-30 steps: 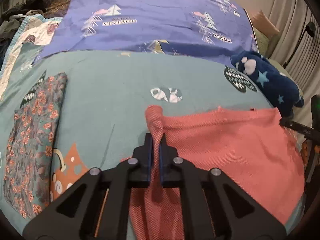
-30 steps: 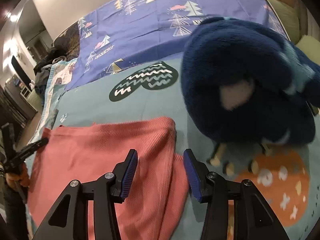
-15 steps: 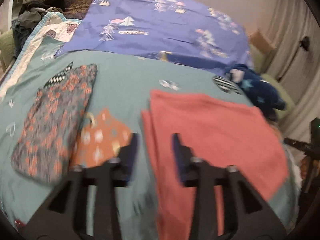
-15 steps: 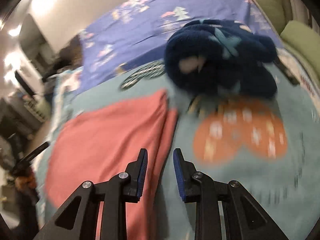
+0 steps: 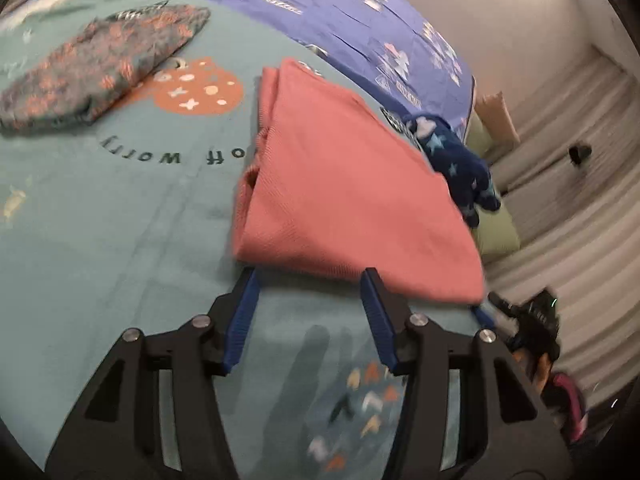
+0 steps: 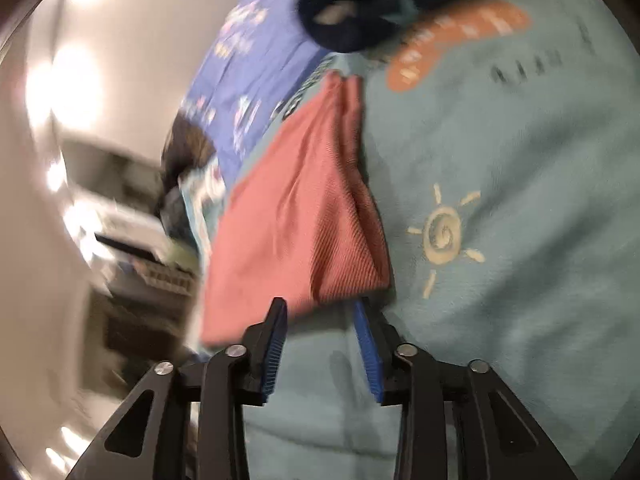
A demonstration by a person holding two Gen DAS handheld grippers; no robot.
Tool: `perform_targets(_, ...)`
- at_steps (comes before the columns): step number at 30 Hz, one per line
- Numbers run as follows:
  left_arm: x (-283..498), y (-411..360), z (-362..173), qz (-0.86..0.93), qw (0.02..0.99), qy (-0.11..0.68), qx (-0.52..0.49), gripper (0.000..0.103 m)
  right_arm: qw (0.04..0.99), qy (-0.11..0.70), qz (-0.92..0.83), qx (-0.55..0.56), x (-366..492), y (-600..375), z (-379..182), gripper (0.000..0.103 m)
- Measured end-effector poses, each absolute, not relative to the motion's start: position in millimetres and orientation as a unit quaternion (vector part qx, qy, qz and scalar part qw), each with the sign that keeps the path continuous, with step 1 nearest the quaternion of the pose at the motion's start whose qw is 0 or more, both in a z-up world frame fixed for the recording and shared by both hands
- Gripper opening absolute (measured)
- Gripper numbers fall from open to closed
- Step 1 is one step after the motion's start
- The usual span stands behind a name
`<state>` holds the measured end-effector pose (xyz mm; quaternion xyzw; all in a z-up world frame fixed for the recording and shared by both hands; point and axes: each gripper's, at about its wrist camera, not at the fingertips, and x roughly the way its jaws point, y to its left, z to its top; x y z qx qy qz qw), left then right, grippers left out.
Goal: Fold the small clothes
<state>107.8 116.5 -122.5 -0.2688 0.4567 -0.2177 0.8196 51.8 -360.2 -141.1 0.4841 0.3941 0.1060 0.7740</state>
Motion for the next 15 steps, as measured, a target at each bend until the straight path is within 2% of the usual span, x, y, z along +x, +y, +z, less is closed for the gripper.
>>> perform_targets(1, 111, 115, -124, -0.212, 0.821, 0.451, -0.278, 0.053, 0.771, 0.385, 0.1, 0.497, 55, -362, -144, 0.039)
perform_targets(2, 117, 115, -125, -0.204, 0.822, 0.442, -0.295, 0.033, 0.772, 0.373, 0.089, 0.507, 58, -363, -145, 0.036)
perform_targets(3, 122, 114, -126, -0.198, 0.821, 0.439, -0.306, 0.008, 0.78, 0.357, 0.069, 0.509, 59, -365, -143, 0.019)
perform_targets(4, 128, 114, -128, -0.194, 0.816, 0.444, -0.315, 0.005, 0.789, 0.352, 0.055, 0.5, 59, -365, -139, 0.003)
perform_targets(6, 129, 117, -122, -0.186, 0.816, 0.435, -0.332, 0.005, 0.802, 0.346, 0.04, 0.485, 56, -365, -130, 0.004)
perform_targets(10, 115, 125, -99, -0.2, 0.837, 0.409, -0.303, 0.005, 0.842, 0.333, 0.01, 0.424, 36, -375, -101, 0.004)
perform_targets(15, 109, 122, -121, -0.19, 0.827, 0.443, -0.288, 0.006, 0.826, 0.371, 0.001, 0.424, 29, -385, -122, 0.005)
